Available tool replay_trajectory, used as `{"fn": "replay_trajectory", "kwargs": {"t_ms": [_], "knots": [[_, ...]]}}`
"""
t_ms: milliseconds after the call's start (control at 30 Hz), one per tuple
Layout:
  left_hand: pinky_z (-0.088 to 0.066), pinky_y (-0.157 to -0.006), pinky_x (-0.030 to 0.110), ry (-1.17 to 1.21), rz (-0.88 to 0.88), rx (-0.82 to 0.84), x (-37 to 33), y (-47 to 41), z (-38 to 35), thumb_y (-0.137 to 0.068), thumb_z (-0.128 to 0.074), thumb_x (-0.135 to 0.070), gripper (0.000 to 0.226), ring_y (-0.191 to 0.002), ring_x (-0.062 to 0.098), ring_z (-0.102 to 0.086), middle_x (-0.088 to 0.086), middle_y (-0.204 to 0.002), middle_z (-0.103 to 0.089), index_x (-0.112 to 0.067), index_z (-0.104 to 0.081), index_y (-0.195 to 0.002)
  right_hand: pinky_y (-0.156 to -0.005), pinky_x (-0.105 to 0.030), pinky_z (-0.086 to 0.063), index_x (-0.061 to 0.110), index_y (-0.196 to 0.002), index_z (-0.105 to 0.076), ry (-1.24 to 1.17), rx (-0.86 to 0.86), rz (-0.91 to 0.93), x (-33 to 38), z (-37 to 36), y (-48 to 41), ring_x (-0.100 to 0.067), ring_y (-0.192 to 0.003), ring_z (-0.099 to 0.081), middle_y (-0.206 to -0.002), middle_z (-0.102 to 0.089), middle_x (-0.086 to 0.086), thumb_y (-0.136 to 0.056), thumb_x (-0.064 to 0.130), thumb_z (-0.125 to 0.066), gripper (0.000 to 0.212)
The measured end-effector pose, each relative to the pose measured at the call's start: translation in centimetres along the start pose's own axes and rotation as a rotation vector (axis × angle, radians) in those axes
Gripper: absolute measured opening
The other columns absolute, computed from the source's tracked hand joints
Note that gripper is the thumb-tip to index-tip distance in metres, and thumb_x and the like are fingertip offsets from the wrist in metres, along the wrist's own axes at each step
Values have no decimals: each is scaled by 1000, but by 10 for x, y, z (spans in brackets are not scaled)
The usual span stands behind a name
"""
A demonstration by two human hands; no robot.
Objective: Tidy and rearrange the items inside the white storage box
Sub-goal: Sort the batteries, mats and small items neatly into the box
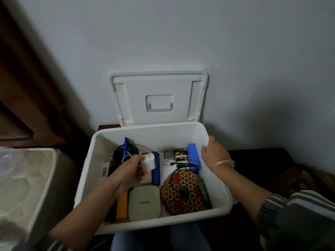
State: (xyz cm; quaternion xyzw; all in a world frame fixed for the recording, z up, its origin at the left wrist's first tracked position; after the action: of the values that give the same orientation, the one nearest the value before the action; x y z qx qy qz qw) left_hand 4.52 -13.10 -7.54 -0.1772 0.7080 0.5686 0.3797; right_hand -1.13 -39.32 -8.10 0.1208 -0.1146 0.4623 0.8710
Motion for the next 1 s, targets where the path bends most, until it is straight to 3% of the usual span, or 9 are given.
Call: {"fn": "replay_trajectory", "kwargs": {"t_ms": [67,167,233,300,400,533,633,800,1000], "knots": [[-48,-63,30,103,5,14,9,6,8,-98,-49,-28,23,-73,20,-58,18,-97,-60,-10,-58,-110,-81,-39,-44,3,-117,-46,1,-105,72,1,6,6,-34,-101,-54,-115,-56,-17,-93,18,-46,29],[-50,-63,29,199,19,26,26,7,16,-97,-51,-30,24,-75,21,-60,18,-99,-63,-11,-60,-110,-85,-40,-46,5,-107,-60,82,-362,392,6,16,23,-29,-98,-55,-106,-60,-12,-83,9,-62,25],[-49,-62,28,243,25,42,34,5,19,-97,-51,-30,25,-73,20,-60,17,-96,-64,-12,-61,-111,-79,-36,-48,10,-95,-63,161,-221,624,7,15,41,-24,-89,-57,-94,-62,-6,-86,12,-59,10],[-49,-62,28,277,10,54,37,3,22,-97,-51,-30,25,-72,19,-60,15,-94,-65,-12,-62,-111,-80,-33,-45,13,-96,-61,357,143,725,4,5,56,-23,-91,-57,-95,-61,-4,-93,18,-48,15],[-52,-64,28,284,-41,44,36,2,25,-97,-51,-31,23,-76,19,-62,13,-95,-67,-16,-63,-109,-89,-37,-44,10,-111,-59,773,383,756,7,-5,58,-28,-103,-58,-111,-62,-9,-94,16,-45,23],[-50,-64,29,286,-71,13,32,4,28,-98,-49,-31,22,-80,20,-61,15,-100,-65,-16,-61,-108,-91,-41,-49,8,-117,-58,969,576,707,14,-27,50,-31,-105,-59,-115,-61,-11,-88,9,-57,29],[-50,-69,29,284,-58,-2,34,6,32,-98,-48,-32,22,-85,22,-61,17,-106,-64,-17,-58,-111,-92,-42,-49,13,-117,-59,1135,624,765,10,-40,44,-30,-106,-59,-117,-62,-8,-87,8,-61,31],[-50,-70,29,319,-45,6,33,7,34,-98,-48,-32,21,-85,21,-60,16,-108,-64,-18,-58,-110,-99,-43,-37,20,-129,-51,1244,661,846,9,-45,36,-31,-124,-41,-135,-44,-7,-86,15,-64,46],[-43,-62,27,447,-40,30,31,6,34,-99,-48,-28,24,-75,18,-57,15,-100,-62,-12,-57,-115,-92,-41,-47,11,-113,-61,1318,634,865,6,-48,37,-29,-109,-54,-116,-62,-8,-85,9,-64,27]]}}
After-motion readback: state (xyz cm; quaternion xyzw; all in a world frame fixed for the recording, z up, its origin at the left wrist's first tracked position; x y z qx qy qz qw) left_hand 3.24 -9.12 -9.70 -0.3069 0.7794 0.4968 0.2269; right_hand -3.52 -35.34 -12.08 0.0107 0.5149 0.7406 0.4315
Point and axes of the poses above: each hand's wrist, its own y-axis away from the middle knuckle, its own z-axis out of the back of the hand, x = y × z, the point moved 1 cm from there along -y, towards the middle knuckle
